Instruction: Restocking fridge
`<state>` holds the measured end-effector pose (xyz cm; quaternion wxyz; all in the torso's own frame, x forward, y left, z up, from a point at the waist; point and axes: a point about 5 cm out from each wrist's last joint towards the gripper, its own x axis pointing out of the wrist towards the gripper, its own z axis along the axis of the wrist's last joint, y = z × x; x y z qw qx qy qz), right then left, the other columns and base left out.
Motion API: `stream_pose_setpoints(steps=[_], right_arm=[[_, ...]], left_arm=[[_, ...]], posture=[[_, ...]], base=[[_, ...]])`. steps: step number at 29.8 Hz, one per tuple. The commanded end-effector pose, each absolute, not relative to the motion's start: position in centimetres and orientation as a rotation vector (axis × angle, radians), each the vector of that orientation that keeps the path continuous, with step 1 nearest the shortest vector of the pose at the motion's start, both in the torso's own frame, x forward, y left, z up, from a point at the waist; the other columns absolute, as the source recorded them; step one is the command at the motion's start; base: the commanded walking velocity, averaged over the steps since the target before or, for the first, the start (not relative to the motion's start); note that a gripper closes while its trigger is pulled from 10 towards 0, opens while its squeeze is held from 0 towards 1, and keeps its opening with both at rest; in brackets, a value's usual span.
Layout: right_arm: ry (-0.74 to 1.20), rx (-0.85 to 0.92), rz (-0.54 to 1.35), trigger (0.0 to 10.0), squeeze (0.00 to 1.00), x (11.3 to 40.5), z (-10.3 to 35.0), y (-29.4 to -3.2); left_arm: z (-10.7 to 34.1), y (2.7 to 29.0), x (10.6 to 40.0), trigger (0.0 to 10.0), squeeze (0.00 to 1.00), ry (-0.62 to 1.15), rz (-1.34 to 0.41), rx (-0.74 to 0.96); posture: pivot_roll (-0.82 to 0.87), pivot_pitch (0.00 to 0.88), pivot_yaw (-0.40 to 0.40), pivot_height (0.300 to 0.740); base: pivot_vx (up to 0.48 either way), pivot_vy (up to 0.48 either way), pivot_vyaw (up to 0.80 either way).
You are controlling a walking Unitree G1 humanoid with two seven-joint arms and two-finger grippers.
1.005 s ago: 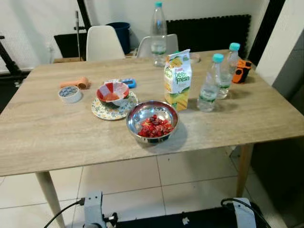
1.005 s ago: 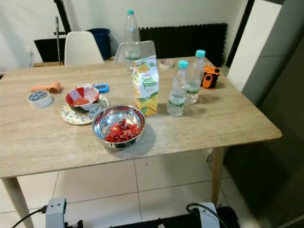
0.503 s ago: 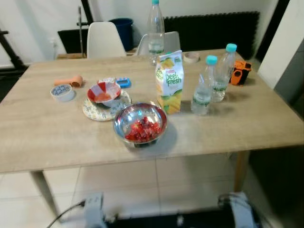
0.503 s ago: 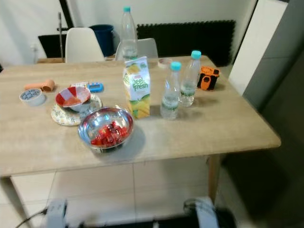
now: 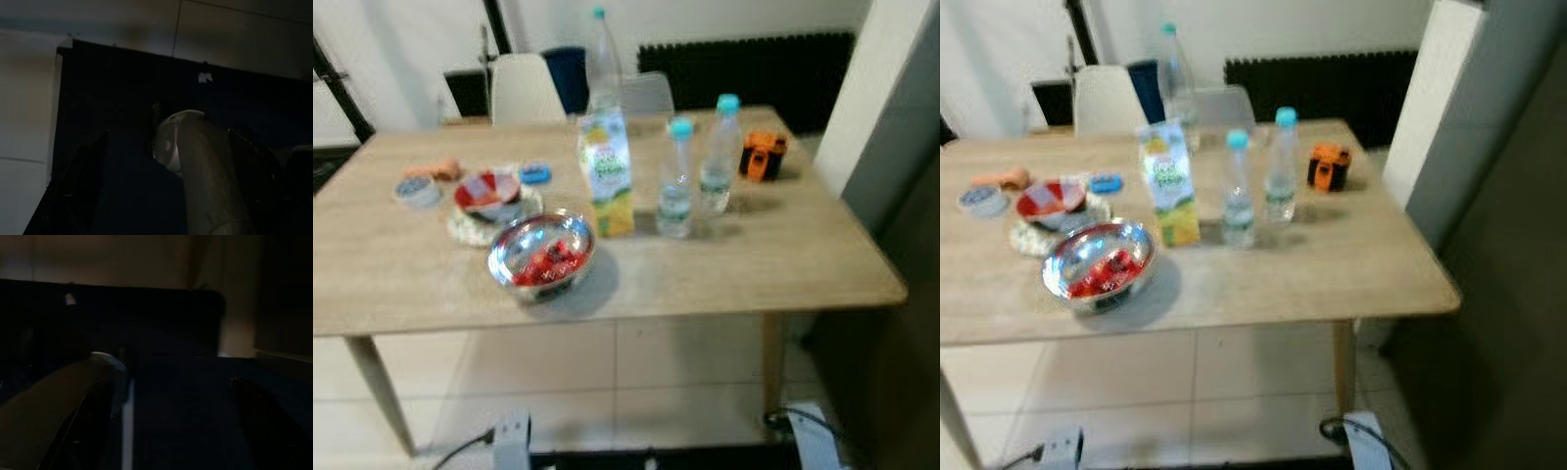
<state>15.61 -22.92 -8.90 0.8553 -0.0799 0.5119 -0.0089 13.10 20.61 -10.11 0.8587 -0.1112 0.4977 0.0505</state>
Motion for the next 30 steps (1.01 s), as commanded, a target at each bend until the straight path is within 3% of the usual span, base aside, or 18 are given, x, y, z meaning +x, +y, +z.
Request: stream_pose_setpoints(steps=[1,7,13,17,18,20,21,25,29,30], right_arm=[[1.086,-0.170,0.007,10.0,0.00,15.5,-9.1,-22.4],[1.090,-0.180,0.021,10.0,0.00,15.5,-9.1,-22.4],[1.092,-0.185,0.029,10.0,0.00,15.5,-9.1,-22.4],[1.092,-0.198,0.058,10.0,0.00,15.7,-9.0,-22.4],[1.092,-0.198,0.058,10.0,0.00,15.7,-9.0,-22.4],[1.091,-0.206,0.071,10.0,0.00,15.9,-8.9,-22.3],[1.091,-0.206,0.071,10.0,0.00,15.9,-8.9,-22.3],[1.088,-0.222,0.095,10.0,0.00,16.2,-8.8,-22.2],[1.088,-0.227,0.104,10.0,0.00,16.3,-8.8,-22.1],[1.088,-0.235,0.117,10.0,0.00,16.4,-8.8,-22.0]], left_arm=[[-10.1,21.0,13.1,10.0,0.00,1.042,0.123,-0.225],[-10.1,21.5,12.6,10.0,0.00,1.045,0.175,-0.237],[-10.0,23.4,11.8,10.0,0.00,1.020,0.361,-0.275],[-9.2,28.9,8.5,10.0,0.00,0.929,0.844,-0.425],[-9.2,28.9,8.5,10.0,0.00,0.929,0.844,-0.425],[-8.5,31.2,7.0,10.0,0.00,0.849,1.021,-0.495],[-8.5,31.2,7.0,10.0,0.00,0.849,1.021,-0.495],[-6.1,35.9,5.6,10.0,0.00,0.591,1.285,-0.608],[-5.1,37.4,5.7,10.0,0.00,0.512,1.322,-0.610],[-3.7,39.1,6.1,10.0,0.00,0.411,1.357,-0.612]], posture=[[0.02,0.013,0.006,0.740],[0.02,0.016,0.005,0.740],[0.03,0.019,0.000,0.740],[0.05,0.024,-0.017,0.740],[0.05,0.024,-0.017,0.740],[0.06,0.029,-0.027,0.740],[0.06,0.029,-0.027,0.740],[0.09,0.035,-0.044,0.740],[0.11,0.038,-0.054,0.740],[0.12,0.040,-0.062,0.740]], base=[[0.000,0.000,0.00],[0.000,0.000,0.00],[0.000,0.000,0.00],[0.000,0.000,0.00],[0.000,0.000,0.00],[0.000,0.000,0.00],[0.000,0.000,0.00],[0.000,0.000,0.00],[0.000,0.000,0.00],[0.000,0.000,0.00]])
